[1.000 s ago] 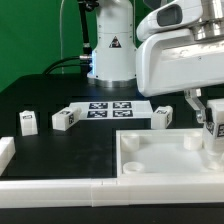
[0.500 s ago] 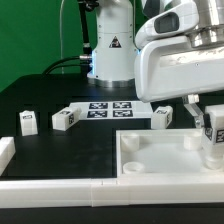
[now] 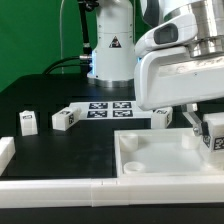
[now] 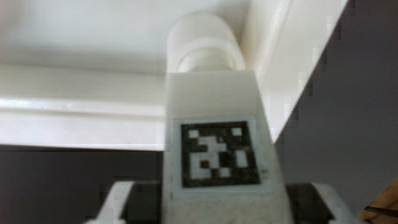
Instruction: Assemble one leg
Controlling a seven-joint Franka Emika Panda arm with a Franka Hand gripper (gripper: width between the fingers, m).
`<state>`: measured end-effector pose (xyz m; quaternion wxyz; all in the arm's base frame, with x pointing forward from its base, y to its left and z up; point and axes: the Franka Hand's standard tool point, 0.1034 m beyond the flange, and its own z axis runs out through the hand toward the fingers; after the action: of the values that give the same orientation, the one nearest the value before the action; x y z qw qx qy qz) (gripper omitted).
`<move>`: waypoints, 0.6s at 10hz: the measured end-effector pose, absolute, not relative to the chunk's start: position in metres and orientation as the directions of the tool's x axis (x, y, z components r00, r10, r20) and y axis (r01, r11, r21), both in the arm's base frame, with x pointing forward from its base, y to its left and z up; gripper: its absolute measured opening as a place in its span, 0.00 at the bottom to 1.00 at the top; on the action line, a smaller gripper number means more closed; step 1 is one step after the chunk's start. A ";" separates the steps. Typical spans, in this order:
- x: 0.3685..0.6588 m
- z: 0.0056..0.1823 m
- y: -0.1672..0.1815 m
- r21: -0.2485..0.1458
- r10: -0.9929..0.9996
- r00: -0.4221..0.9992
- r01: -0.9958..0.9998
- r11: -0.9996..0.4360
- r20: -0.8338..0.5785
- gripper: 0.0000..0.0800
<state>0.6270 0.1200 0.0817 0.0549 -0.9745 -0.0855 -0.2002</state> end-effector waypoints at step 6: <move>0.626 0.082 0.120 -0.069 0.142 0.893 0.189 -0.980 0.428 0.60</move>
Offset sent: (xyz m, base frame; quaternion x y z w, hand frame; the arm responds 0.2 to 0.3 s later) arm -0.0060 0.0050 -0.0105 -0.0097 -0.0068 -0.0175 0.9998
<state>0.6264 0.1203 0.0816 0.0542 -0.9713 -0.0851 -0.2155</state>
